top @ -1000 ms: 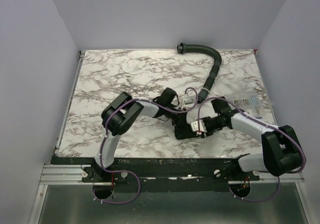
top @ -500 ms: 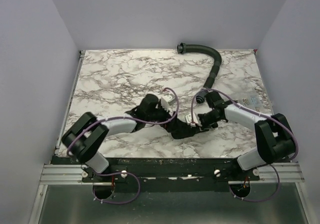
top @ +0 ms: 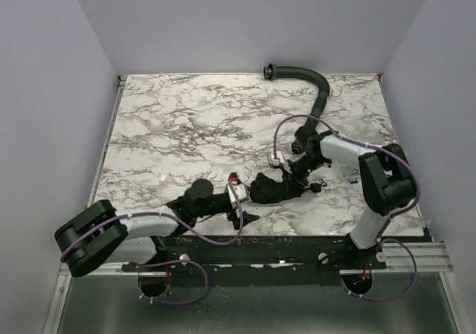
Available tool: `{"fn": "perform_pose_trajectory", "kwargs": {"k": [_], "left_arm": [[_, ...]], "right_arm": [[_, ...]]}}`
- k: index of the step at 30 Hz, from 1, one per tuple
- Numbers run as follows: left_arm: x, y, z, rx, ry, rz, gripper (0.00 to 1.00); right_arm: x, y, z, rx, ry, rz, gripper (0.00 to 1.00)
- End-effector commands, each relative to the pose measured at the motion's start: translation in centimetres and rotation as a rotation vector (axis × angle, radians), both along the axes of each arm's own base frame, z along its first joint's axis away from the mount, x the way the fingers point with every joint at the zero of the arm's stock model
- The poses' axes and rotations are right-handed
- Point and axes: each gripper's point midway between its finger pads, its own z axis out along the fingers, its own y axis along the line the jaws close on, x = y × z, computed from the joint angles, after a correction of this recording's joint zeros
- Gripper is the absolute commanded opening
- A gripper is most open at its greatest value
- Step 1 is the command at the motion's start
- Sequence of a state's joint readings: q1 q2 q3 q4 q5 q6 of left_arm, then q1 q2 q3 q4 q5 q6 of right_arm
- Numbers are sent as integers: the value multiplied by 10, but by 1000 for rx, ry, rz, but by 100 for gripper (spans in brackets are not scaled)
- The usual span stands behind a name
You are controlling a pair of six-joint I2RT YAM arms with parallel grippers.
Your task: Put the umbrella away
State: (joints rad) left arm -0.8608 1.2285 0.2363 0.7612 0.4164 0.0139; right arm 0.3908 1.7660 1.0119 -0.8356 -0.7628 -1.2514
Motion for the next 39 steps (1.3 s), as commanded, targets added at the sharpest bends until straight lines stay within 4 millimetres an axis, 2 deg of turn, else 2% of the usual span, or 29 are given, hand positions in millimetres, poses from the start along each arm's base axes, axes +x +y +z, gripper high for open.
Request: {"fn": "perform_pose_trajectory", "kwargs": {"k": [1, 3, 7, 10, 12, 17, 20, 22, 25, 28, 31, 35, 39], "left_arm": [[9, -13, 5, 142, -268, -19, 96], [10, -21, 0, 191, -257, -26, 91], [8, -33, -14, 249, -189, -16, 75], [3, -37, -27, 287, -234, -49, 75], [2, -38, -28, 319, -270, -81, 76], [9, -40, -14, 332, -315, -78, 76], [6, -40, -3, 261, -195, -23, 70], [-5, -41, 3, 163, -43, 16, 68], [-25, -35, -2, 40, 184, 66, 62], [-44, -28, -10, -72, 368, 88, 52], [-55, -29, -18, -99, 453, 64, 47], [-62, -41, -25, -117, 505, 11, 47], [-58, -53, -31, -137, 547, 12, 47]], "right_arm": [[-37, -36, -40, -227, 167, -34, 13], [-33, -36, -40, -229, 145, -52, 13], [-29, -36, -41, -228, 104, -80, 13], [-33, -39, -43, -241, 122, -63, 13], [-33, -42, -47, -261, 134, -58, 13], [-28, -40, -46, -252, 95, -77, 13], [-27, -41, -46, -250, 81, -84, 12], [-27, -41, -46, -254, 78, -85, 12], [-27, -42, -47, -257, 71, -86, 12], [-25, -43, -48, -259, 64, -88, 12], [-23, -42, -48, -259, 57, -92, 12], [-22, -41, -48, -260, 52, -97, 12], [-22, -41, -48, -259, 49, -96, 12]]}}
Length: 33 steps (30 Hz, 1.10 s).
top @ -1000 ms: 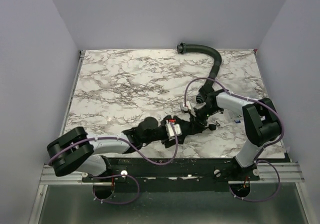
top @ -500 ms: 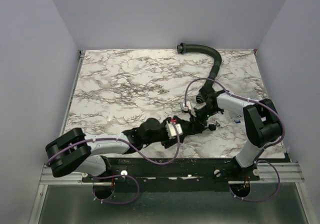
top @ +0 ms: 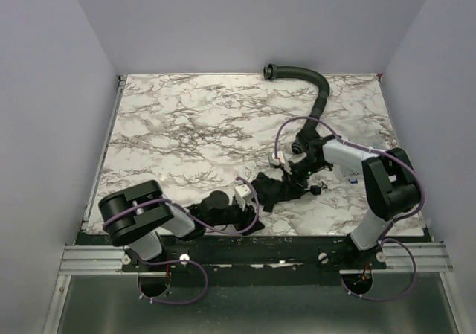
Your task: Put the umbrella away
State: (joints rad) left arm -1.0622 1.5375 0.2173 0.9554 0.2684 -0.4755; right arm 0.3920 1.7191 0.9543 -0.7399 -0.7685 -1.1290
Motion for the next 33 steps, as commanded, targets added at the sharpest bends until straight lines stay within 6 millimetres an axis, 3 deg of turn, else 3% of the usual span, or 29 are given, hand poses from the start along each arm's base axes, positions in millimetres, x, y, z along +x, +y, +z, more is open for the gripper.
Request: {"fn": "perform_pose_trajectory", "kwargs": {"k": [1, 10, 20, 25, 33], "left_arm": [[3, -24, 27, -164, 53, 6, 48], [40, -11, 3, -66, 21, 233, 52], [36, -29, 3, -117, 31, 168, 48], [40, -27, -5, -85, 24, 191, 46], [42, -37, -10, -89, 16, 163, 26]], "right_arm": [[-23, -43, -49, -266, 58, -8, 12], [-23, -43, -49, -266, 60, -5, 12], [-23, -43, -50, -270, 66, -4, 12], [-24, -42, -51, -273, 71, -1, 12], [-24, -42, -51, -275, 72, -1, 12]]}}
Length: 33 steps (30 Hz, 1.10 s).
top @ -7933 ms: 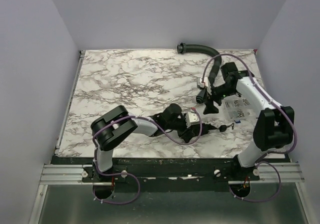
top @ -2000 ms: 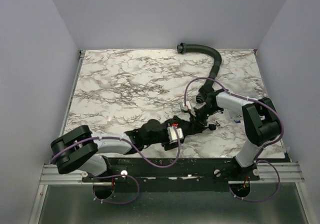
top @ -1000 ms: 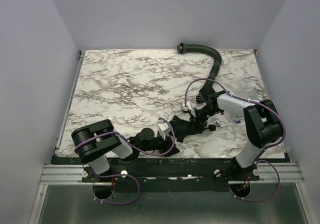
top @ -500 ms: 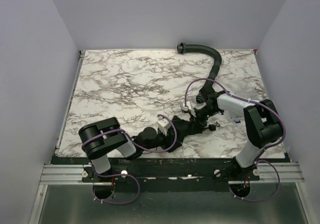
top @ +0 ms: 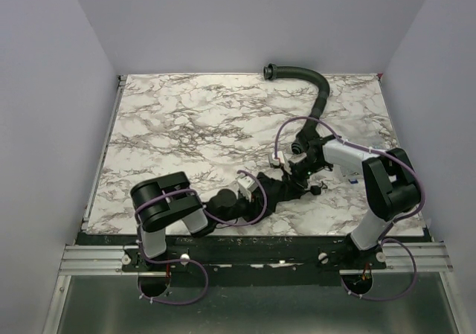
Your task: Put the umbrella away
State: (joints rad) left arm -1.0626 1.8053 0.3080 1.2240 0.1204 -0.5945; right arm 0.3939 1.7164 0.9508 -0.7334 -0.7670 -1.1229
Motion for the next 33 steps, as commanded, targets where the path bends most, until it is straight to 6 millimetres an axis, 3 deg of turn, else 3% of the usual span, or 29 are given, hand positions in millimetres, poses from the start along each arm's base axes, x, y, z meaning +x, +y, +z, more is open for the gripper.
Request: {"fn": "perform_pose_trajectory", "kwargs": {"k": [1, 6, 10, 14, 19, 24, 33], "left_arm": [[1, -7, -6, -1, -8, -17, 24], [0, -5, -6, -17, 1, -12, 24], [1, 0, -4, -47, 20, 23, 47], [2, 1, -2, -74, 34, 28, 49], [0, -5, -1, -96, 39, -9, 35], [-2, -9, -5, -87, 35, -39, 0], [-12, 0, -16, -39, 6, -93, 0]], "right_arm": [[-25, -43, -51, -275, 76, 2, 12], [-25, -43, -51, -276, 76, 2, 12], [-25, -43, -51, -276, 78, 3, 12], [-25, -42, -51, -276, 79, 3, 12], [-25, -42, -51, -276, 78, 3, 12], [-25, -42, -50, -272, 78, 1, 12], [-23, -33, -42, -230, 86, -9, 7]]}}
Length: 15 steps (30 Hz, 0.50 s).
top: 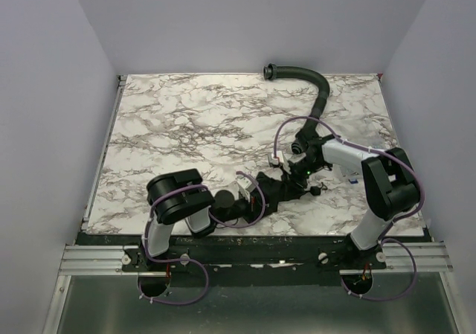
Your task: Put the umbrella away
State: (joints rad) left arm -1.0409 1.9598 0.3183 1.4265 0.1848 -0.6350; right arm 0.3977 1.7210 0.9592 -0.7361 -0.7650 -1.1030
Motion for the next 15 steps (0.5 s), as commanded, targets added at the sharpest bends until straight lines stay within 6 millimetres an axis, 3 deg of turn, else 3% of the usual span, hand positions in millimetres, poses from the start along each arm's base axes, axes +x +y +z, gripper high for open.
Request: {"fn": "perform_pose_trajectory", "kwargs": {"k": [1, 9, 15], "left_arm": [[-15, 11, -12, 42, -16, -65, 0], [-27, 37, -40, 179, 76, -72, 0], [-28, 40, -51, 251, 59, -108, 0]], "right_arm": [[-22, -34, -42, -220, 67, 1, 6], [-6, -28, -24, -145, -64, -23, 3], [-3, -12, 4, -17, -30, -25, 2]]}}
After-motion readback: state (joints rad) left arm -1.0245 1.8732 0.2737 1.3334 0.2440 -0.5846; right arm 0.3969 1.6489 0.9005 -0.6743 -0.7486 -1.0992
